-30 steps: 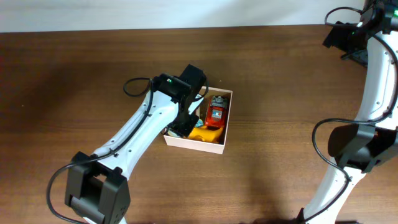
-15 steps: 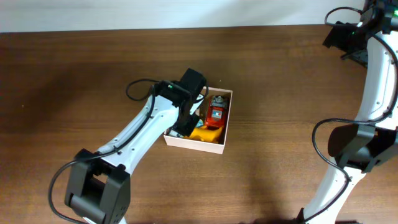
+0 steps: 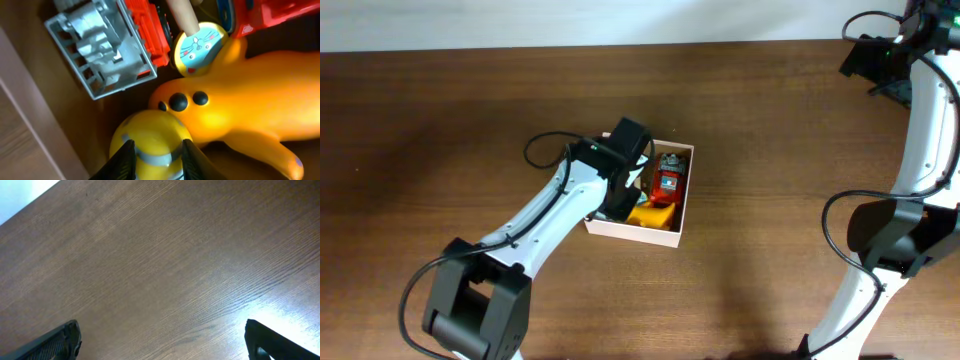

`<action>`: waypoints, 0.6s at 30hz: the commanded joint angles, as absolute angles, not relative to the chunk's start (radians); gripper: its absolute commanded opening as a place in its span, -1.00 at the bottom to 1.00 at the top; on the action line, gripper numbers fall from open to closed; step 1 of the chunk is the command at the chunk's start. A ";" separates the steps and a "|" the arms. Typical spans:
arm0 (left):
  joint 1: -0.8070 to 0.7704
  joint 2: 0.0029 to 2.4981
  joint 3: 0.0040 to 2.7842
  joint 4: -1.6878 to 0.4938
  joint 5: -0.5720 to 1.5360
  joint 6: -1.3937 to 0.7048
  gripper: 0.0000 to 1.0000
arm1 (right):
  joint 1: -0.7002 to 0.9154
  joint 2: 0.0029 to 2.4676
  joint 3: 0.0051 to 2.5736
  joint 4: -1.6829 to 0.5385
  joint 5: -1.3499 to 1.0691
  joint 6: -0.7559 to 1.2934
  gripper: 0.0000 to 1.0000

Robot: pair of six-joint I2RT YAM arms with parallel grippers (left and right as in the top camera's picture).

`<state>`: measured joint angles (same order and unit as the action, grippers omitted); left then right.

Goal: Pack container
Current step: 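Lower the ball into the box's lower left corner and open the left gripper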

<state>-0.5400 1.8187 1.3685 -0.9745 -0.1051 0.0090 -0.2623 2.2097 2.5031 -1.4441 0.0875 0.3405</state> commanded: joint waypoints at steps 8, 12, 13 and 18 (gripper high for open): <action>-0.533 1.835 1.299 -0.940 -0.083 -0.008 -0.37 | -0.262 2.212 2.502 -1.444 0.089 0.349 0.98; -0.534 1.835 1.338 -0.944 -0.083 -0.011 -0.38 | -0.262 2.212 2.502 -1.444 0.089 0.349 0.98; -0.534 1.835 1.356 -0.950 -0.083 -0.010 -0.38 | -0.262 2.212 2.502 -1.444 0.089 0.349 0.98; -0.534 1.834 1.469 -0.994 -0.083 -0.010 -0.38 | -0.262 2.212 2.502 -1.444 0.089 0.349 0.98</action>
<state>-0.5350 1.8126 1.4067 -0.9836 -0.1078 0.0029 -0.2623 2.2097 2.5031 -1.4445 0.0875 0.3405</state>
